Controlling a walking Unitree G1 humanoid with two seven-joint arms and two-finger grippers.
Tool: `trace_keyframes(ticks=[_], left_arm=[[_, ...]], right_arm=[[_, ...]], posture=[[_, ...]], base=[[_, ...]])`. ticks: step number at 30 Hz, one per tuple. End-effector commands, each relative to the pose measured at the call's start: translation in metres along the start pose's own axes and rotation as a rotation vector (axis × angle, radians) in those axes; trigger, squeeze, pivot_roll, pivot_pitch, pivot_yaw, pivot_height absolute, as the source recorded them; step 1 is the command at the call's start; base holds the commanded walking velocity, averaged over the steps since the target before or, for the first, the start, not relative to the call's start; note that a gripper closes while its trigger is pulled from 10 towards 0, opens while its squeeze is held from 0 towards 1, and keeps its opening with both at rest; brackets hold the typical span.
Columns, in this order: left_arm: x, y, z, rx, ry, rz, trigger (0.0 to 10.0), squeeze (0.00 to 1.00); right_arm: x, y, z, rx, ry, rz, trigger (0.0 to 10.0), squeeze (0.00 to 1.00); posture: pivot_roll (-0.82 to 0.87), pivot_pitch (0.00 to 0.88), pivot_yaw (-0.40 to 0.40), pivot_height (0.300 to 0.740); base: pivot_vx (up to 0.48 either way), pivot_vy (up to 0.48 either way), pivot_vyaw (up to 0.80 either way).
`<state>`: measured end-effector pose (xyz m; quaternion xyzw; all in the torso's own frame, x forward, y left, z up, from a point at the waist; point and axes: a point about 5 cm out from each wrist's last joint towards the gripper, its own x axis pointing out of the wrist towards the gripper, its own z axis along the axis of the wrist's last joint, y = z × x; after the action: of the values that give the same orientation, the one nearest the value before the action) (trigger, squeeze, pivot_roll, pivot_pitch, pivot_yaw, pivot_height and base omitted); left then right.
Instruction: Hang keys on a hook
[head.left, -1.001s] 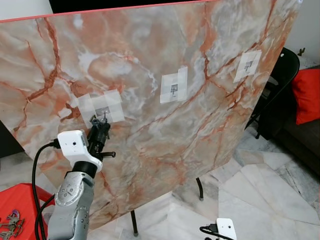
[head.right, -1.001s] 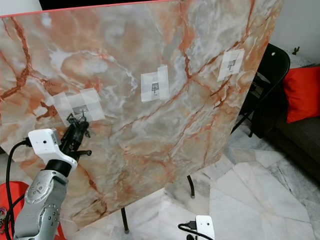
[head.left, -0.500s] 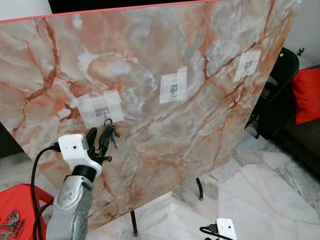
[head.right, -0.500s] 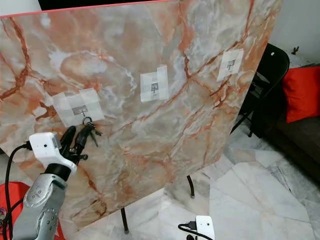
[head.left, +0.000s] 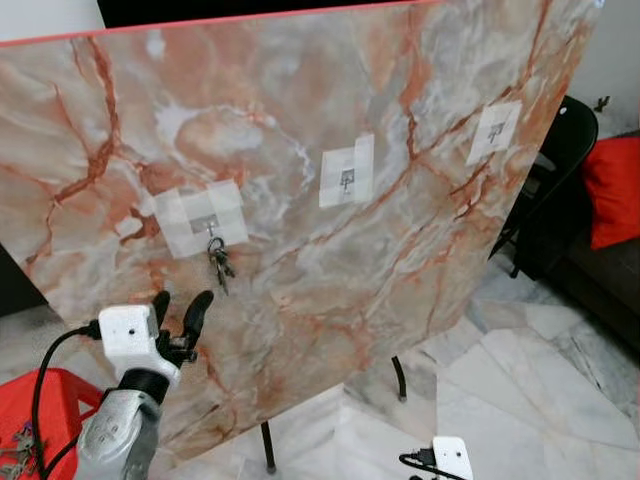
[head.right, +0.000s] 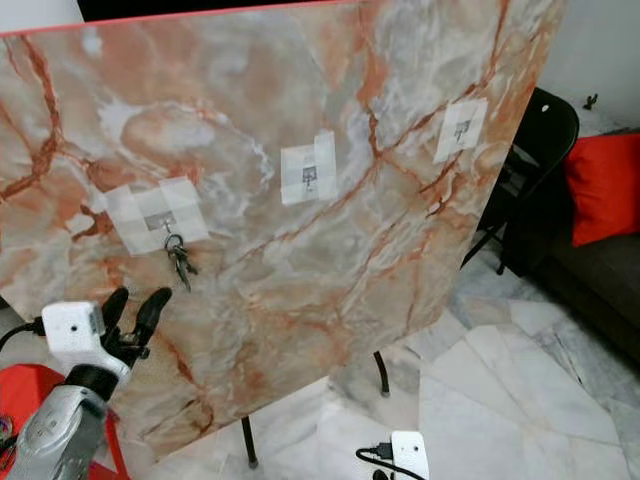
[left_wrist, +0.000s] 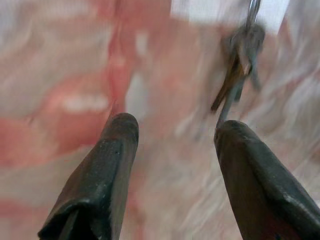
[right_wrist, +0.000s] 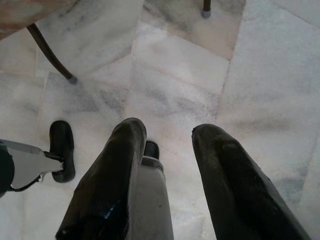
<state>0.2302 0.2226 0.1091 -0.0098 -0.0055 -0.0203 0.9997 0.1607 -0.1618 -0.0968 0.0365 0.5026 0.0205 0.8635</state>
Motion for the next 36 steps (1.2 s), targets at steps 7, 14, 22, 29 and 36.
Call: trace_keyframes(ticks=[7,14,22,29,36], left_arm=[[-0.014,0.007,-0.050,0.217,0.255,-0.113,10.0,0.00],[-0.014,0.009,-0.097,0.262,0.458,-0.163,10.0,0.00],[-0.015,0.006,-0.139,0.235,0.651,-0.145,10.0,0.00],[-0.033,-0.001,-0.170,0.227,0.840,-0.092,10.0,0.00],[-0.034,0.005,-0.173,0.180,0.839,0.021,10.0,0.00]], right_arm=[[0.000,0.000,-0.001,0.000,-0.002,-0.008,10.0,0.00],[0.000,0.002,0.001,0.012,-0.008,-0.012,10.0,0.00],[0.001,0.003,0.004,0.009,-0.013,-0.021,10.0,0.00],[0.001,0.003,0.006,-0.013,-0.017,-0.019,10.0,0.00],[0.001,0.003,0.005,-0.002,-0.016,-0.022,10.0,0.00]], posture=[[0.07,0.000,-0.038,0.740],[0.07,0.000,-0.033,0.740],[0.06,0.010,-0.032,0.740],[0.04,0.031,-0.026,0.740],[0.04,0.013,-0.025,0.740]], base=[[0.000,0.000,0.00],[0.000,0.000,0.00],[0.000,0.000,0.00],[0.000,0.000,0.00],[0.000,0.000,0.00]])
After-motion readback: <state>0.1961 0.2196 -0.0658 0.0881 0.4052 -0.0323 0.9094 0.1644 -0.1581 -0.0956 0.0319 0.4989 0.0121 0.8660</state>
